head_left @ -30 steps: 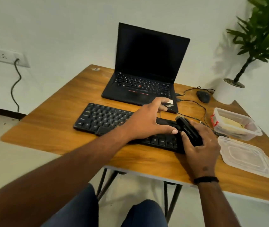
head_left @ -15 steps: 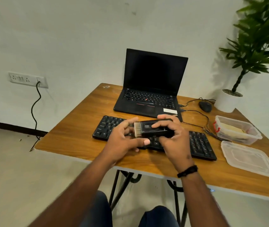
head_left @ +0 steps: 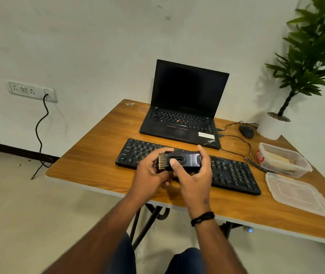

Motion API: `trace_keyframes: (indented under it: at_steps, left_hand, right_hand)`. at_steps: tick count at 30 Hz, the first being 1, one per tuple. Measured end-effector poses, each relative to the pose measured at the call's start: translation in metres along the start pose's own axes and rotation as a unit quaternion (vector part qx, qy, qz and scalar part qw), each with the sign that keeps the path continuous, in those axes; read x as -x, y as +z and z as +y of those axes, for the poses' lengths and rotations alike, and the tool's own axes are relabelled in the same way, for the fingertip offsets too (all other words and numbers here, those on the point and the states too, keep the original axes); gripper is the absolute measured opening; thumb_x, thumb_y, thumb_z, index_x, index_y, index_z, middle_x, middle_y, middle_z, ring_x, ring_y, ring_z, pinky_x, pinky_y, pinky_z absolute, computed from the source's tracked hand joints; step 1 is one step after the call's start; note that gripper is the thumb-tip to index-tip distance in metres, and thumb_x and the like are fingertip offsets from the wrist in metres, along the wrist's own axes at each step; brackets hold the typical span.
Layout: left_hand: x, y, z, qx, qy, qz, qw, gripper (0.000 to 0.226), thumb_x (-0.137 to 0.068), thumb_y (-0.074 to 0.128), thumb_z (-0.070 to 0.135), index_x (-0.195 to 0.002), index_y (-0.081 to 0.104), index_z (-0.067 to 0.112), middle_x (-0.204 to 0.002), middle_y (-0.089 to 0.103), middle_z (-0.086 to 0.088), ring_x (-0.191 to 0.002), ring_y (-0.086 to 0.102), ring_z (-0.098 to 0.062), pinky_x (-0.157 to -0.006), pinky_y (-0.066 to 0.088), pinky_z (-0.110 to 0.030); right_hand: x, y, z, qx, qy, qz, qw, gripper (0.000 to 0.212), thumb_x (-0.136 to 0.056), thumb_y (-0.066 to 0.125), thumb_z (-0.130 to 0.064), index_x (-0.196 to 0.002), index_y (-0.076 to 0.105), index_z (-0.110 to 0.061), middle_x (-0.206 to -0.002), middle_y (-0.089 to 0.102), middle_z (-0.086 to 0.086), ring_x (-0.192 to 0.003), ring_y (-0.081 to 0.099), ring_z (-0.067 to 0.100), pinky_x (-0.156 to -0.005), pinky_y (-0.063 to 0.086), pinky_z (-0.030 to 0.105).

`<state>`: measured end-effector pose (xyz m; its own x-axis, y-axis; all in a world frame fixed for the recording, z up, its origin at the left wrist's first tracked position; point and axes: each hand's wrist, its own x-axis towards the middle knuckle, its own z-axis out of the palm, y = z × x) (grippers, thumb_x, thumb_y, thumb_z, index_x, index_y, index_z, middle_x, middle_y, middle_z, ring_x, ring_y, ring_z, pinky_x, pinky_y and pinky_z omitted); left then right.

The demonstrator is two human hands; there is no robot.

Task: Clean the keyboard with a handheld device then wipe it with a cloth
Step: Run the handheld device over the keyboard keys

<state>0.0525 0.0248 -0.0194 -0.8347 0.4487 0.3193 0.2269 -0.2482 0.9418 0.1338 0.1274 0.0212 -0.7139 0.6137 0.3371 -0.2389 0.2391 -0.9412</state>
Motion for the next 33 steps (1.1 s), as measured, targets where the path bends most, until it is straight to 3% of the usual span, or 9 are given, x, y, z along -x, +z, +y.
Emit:
trace_keyframes:
  at_steps: [3,5,10,14,18,22,28,31,33]
  left_hand:
    - [0.000,-0.003,-0.001,0.005,-0.006,-0.004,1.000,0.059,-0.084,0.070,-0.012,-0.131,0.062,0.023,-0.105,0.073,-0.011,-0.067,0.067,-0.026,-0.061,0.060,-0.041]
    - [0.001,-0.004,0.000,0.013,-0.008,-0.006,1.000,0.058,-0.084,0.071,-0.012,-0.131,0.062,0.023,-0.106,0.073,-0.012,-0.068,0.068,-0.031,-0.064,0.060,-0.049]
    - [-0.001,-0.007,0.002,0.057,-0.019,-0.023,0.998,0.055,-0.080,0.081,0.001,-0.125,0.064,0.027,-0.111,0.072,-0.015,-0.094,0.063,-0.058,-0.071,0.053,-0.071]
    - [-0.001,-0.009,0.002,0.072,-0.028,-0.037,0.996,0.055,-0.081,0.077,-0.008,-0.125,0.063,0.021,-0.114,0.071,-0.016,-0.102,0.068,-0.046,-0.078,0.057,-0.062]
    - [-0.001,-0.010,0.001,0.078,-0.029,-0.033,0.996,0.056,-0.081,0.073,-0.013,-0.127,0.061,0.016,-0.108,0.072,-0.014,-0.095,0.071,-0.029,-0.069,0.062,-0.041]
    - [0.000,-0.009,0.001,0.063,-0.041,-0.021,0.997,0.061,-0.078,0.080,-0.005,-0.130,0.061,0.019,-0.091,0.069,-0.009,-0.082,0.071,-0.032,-0.072,0.058,-0.054]
    - [0.000,-0.007,0.002,0.068,-0.044,0.004,0.997,0.064,-0.070,0.085,0.013,-0.129,0.063,0.023,-0.103,0.066,-0.025,-0.083,0.072,-0.027,-0.068,0.060,-0.045]
    - [-0.001,-0.005,0.004,0.058,-0.035,0.005,0.998,0.062,-0.071,0.085,0.011,-0.128,0.063,0.023,-0.107,0.068,-0.022,-0.088,0.073,-0.027,-0.067,0.061,-0.044]
    - [-0.001,-0.001,0.007,0.035,-0.022,-0.004,0.999,0.061,-0.073,0.085,0.008,-0.128,0.063,0.022,-0.110,0.070,-0.016,-0.094,0.074,-0.027,-0.068,0.064,-0.040]
  right_hand:
    - [0.002,0.014,0.008,-0.030,0.035,0.057,0.997,0.079,-0.069,0.087,-0.032,-0.137,0.047,-0.030,-0.124,0.059,-0.005,-0.111,0.063,0.008,-0.088,0.058,0.035]
    - [0.004,0.021,0.010,-0.066,0.057,0.078,0.993,0.077,-0.066,0.089,-0.031,-0.133,0.050,-0.033,-0.124,0.061,-0.002,-0.109,0.065,0.018,-0.087,0.058,0.044]
    - [0.000,0.021,0.017,-0.127,0.107,0.069,0.984,0.070,-0.066,0.090,-0.023,-0.125,0.054,-0.036,-0.126,0.061,0.008,-0.082,0.069,0.019,-0.078,0.061,0.040]
    - [0.000,0.021,0.017,-0.133,0.117,0.065,0.982,0.078,-0.064,0.090,-0.020,-0.132,0.052,-0.028,-0.126,0.060,0.008,-0.083,0.070,0.008,-0.070,0.059,0.027]
    - [-0.002,0.026,0.020,-0.109,0.121,0.071,0.984,0.082,-0.058,0.089,-0.033,-0.132,0.054,-0.029,-0.114,0.067,0.013,-0.087,0.070,0.022,-0.060,0.060,0.036]
    - [-0.005,0.023,0.023,-0.109,0.114,0.091,0.983,0.057,-0.078,0.080,-0.017,-0.130,0.058,-0.021,-0.076,0.073,0.000,-0.074,0.065,0.021,-0.077,0.059,0.043]
    - [-0.005,0.023,0.020,-0.115,0.122,0.088,0.982,0.065,-0.079,0.081,-0.021,-0.138,0.053,-0.023,-0.093,0.069,0.020,-0.084,0.065,0.045,-0.085,0.055,0.057]
    - [-0.006,0.018,0.020,-0.114,0.115,0.065,0.985,0.065,-0.081,0.079,-0.023,-0.139,0.051,-0.021,-0.098,0.072,-0.003,-0.085,0.068,0.032,-0.084,0.059,0.044]
    - [-0.009,0.011,0.021,-0.111,0.124,0.062,0.984,0.066,-0.077,0.080,-0.036,-0.136,0.054,-0.021,-0.115,0.069,-0.001,-0.098,0.070,0.017,-0.088,0.058,0.044]
